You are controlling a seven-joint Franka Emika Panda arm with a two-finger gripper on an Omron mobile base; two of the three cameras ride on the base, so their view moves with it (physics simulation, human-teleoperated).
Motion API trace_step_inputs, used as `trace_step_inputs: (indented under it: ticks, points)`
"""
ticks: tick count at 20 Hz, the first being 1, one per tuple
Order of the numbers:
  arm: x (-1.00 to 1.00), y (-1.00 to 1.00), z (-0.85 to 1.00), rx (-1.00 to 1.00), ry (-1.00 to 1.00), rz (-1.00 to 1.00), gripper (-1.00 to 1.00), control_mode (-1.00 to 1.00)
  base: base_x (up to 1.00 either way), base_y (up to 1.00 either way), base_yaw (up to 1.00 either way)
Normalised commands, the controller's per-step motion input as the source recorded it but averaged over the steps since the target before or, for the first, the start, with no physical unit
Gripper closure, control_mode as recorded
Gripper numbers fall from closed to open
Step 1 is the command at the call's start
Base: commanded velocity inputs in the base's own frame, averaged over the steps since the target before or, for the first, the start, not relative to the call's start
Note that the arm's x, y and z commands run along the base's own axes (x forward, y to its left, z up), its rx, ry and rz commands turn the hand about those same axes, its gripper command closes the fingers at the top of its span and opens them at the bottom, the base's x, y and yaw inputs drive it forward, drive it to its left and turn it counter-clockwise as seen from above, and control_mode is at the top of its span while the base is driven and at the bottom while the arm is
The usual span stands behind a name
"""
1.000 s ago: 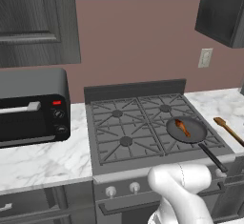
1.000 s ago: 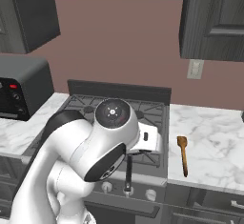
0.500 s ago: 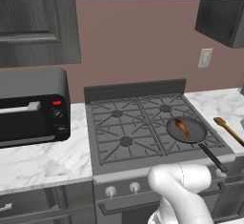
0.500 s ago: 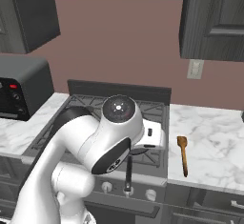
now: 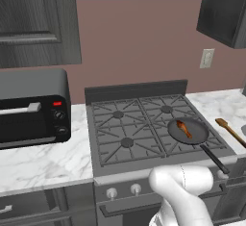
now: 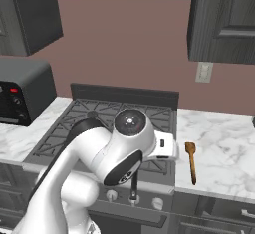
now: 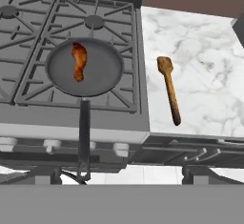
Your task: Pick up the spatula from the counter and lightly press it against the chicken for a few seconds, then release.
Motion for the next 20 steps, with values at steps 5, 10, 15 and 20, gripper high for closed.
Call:
trace_step_inputs:
  ticks: [5, 10, 15, 20]
  points:
    - [0.11, -0.22, -0.08, -0.01, 0.0, 0.0, -1.0, -1.0, 0.0, 0.0, 0.0]
    - [0.12, -0.24, 0.0, 0.0, 0.01, 0.0, -1.0, -1.0, 0.0, 0.0, 0.0]
    - [0.1, -0.25, 0.0, 0.0, 0.03, 0.0, -1.0, -1.0, 0.0, 0.0, 0.0]
    - [0.14, -0.21, -0.03, 0.0, 0.08, 0.0, -1.0, -1.0, 0.0, 0.0, 0.0]
